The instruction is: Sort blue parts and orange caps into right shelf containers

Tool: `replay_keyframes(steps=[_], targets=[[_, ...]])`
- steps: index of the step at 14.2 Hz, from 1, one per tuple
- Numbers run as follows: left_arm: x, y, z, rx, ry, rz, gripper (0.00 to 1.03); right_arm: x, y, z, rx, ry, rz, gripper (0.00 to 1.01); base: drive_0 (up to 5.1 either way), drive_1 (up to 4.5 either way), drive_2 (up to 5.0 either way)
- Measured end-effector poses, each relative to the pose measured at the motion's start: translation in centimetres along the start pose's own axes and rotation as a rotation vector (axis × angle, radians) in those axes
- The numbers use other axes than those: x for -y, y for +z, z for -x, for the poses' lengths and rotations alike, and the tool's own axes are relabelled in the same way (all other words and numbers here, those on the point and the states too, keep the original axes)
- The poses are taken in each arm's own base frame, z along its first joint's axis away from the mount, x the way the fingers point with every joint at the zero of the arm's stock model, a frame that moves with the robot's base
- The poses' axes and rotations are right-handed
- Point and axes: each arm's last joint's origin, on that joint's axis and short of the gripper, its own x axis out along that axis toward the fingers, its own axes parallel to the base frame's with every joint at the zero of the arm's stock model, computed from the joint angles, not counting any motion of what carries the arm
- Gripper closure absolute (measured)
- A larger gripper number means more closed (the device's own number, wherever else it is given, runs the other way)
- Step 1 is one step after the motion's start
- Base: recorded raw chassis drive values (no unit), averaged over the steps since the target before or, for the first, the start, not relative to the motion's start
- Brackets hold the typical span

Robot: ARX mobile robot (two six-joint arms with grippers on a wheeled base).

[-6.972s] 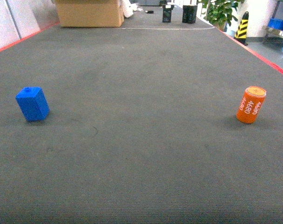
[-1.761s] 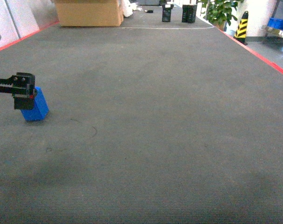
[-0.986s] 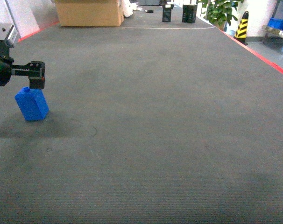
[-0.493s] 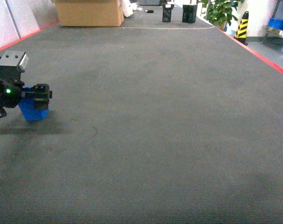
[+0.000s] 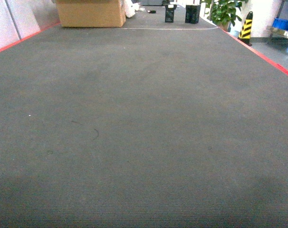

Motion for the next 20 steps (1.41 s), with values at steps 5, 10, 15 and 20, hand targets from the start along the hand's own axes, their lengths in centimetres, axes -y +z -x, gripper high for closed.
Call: replay_keyframes(steps=[5,10,15,20], targets=[[0.1,-0.7,1.8,0.000,0.006,-0.017,0.58,0.0,0.2,0.0,0.084,0.015,0.010,0.58,0.0,0.00,0.0],[0.1,-0.7,1.8,0.000,0.006,-0.017,0.58,0.7,0.0,4.1,0.183,0.029,0.067,0.58,0.0,0.00,0.0],[0.1,-0.7,1.8,0.000,0.006,-0.017,0.58,2.1,-1.8,8.7,0.167,-0.011,0.064,0.58,0.0,0.00,0.0],[0.1,-0.7,1.8,0.000,0.008,-0.017,0.58,2.1,-0.9,9.7,0.247,-0.003,0.066,0.58,0.0,0.00,0.0]])
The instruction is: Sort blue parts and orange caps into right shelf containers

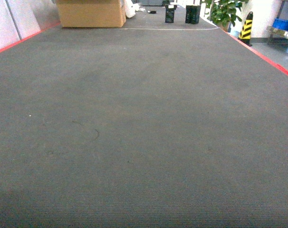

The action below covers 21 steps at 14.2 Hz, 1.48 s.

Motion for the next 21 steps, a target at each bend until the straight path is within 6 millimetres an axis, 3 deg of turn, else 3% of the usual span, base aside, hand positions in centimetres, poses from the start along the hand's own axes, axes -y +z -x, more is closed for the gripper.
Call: replay_keyframes(steps=[21], targets=[[-0.06,-0.05,-0.07,-0.005,0.003,0.001,0.58,0.00,0.08,0.04,0.007,0.000,0.000,0.58,4.7,-2.40,-2.3]])
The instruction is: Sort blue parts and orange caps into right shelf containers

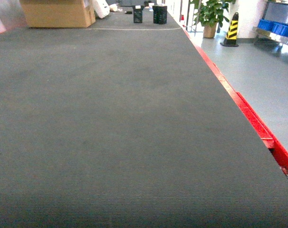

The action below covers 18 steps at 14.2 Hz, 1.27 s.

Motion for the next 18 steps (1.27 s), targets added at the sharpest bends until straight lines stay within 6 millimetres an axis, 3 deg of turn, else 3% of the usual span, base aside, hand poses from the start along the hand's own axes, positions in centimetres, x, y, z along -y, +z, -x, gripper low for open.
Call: replay_keyframes(steps=[18], targets=[[0.09,0.05,0.00,0.004,-0.004,-0.001,0.58,0.00,-0.02,0.01,0.000,0.000,0.000,0.58,5.1,-2.39,-2.4]])
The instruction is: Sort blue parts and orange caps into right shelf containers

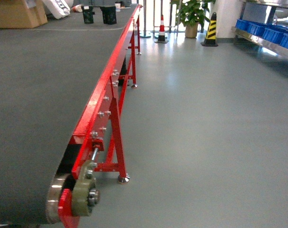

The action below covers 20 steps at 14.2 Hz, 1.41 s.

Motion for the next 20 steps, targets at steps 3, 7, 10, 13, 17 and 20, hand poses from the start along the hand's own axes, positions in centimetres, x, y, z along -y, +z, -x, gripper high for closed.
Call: replay_keyframes(steps=[3,7,10,13,17,20], targets=[[0.00,0.05,0.01,0.004,-0.001,0.000,0.58,0.00,0.01,0.00,0.001,0.000,0.000,0.58,5.0,-2.42,-2.4],[0.00,-0.01,0.00,-0.002,-0.001,0.000,0.58,0.00,-0.04,0.00,-0.004,0.000,0.000,0.58,5.1,-2.37,-2.4],[0.02,0.00,0.00,-0.001,-0.002,0.000,0.58,0.00,-0.03,0.00,-0.003,0.000,0.000,0.58,5.2,-2.29,-2.3],[0.02,0.01,0.00,0.000,-0.002,0.000,0.58,0.00,-0.03,0.00,-0.003,0.000,0.000,0.58,5.1,-2.31,-2.3],[0.03,-0.04,0.00,-0.005,-0.003,0.000,0.58,0.00,-0.02,0.00,-0.002,0.000,0.000,0.58,3.7,-0.21,-3.2],[0.12,0.03,0.02,-0.001,-0.011,-0.001,0.58,0.01,0.01,0.00,0.001,-0.004,0.000,0.58,0.4,4.72,-3.8]])
